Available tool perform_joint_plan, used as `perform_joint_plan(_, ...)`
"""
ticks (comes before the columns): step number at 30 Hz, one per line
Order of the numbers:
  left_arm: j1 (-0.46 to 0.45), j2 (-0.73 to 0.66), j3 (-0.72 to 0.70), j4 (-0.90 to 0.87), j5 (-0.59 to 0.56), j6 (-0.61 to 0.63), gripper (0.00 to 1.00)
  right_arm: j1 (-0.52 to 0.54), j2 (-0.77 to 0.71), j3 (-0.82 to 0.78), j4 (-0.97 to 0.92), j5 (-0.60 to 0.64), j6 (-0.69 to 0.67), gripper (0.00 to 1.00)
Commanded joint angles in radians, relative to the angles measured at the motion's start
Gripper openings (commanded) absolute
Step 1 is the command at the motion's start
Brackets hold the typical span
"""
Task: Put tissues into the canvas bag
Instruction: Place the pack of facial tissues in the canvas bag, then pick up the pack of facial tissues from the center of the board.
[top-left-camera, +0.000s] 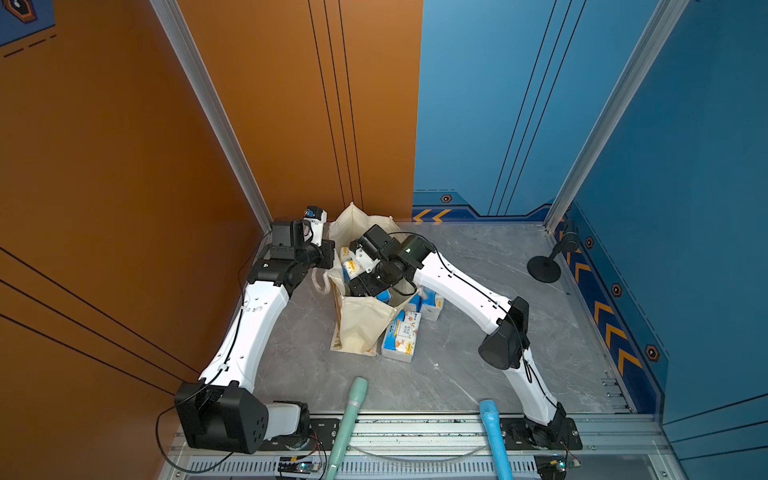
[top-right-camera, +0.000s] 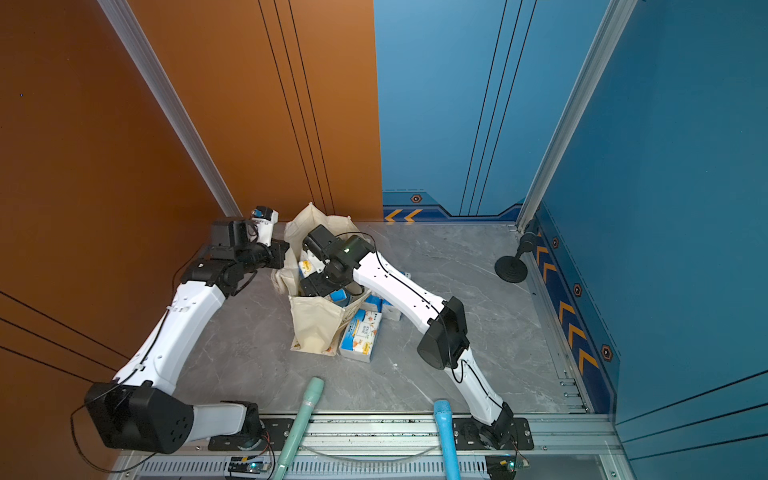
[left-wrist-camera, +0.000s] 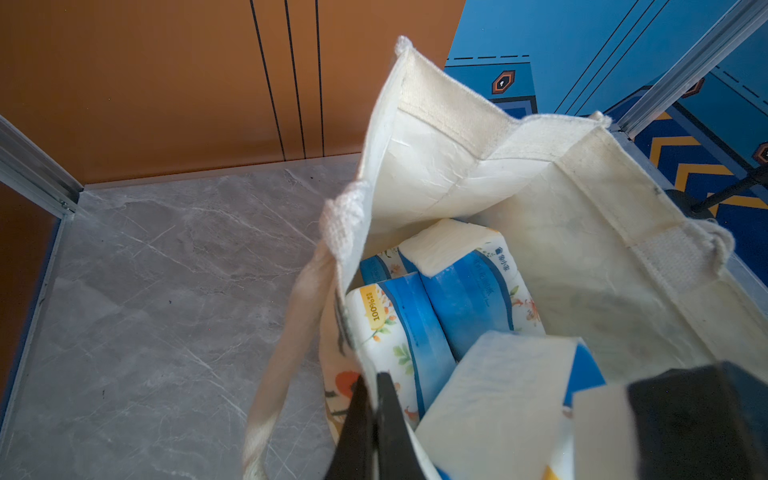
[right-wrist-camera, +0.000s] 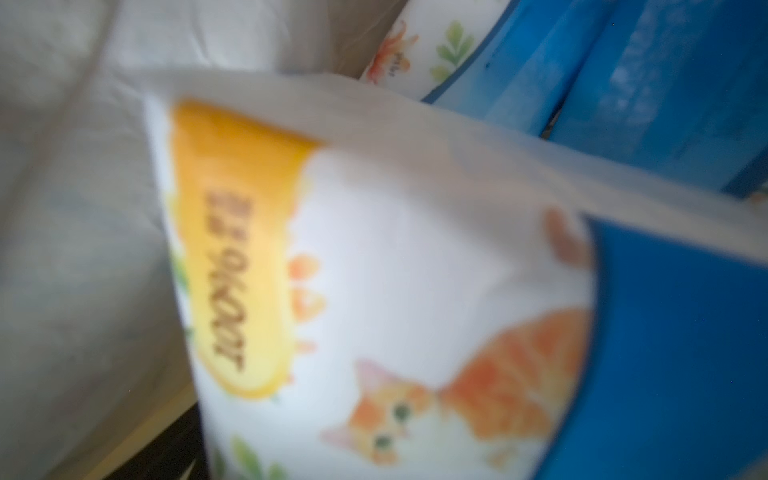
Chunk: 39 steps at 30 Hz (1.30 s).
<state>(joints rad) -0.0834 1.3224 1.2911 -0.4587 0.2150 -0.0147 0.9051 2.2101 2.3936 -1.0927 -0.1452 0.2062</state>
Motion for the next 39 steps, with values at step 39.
perform_joint_plan(39,0.007,0.024,0.001,-0.014,0.017,0.012,0.00,-0.383,-0.572,-1.083,0.582,0.054,0.368,0.98)
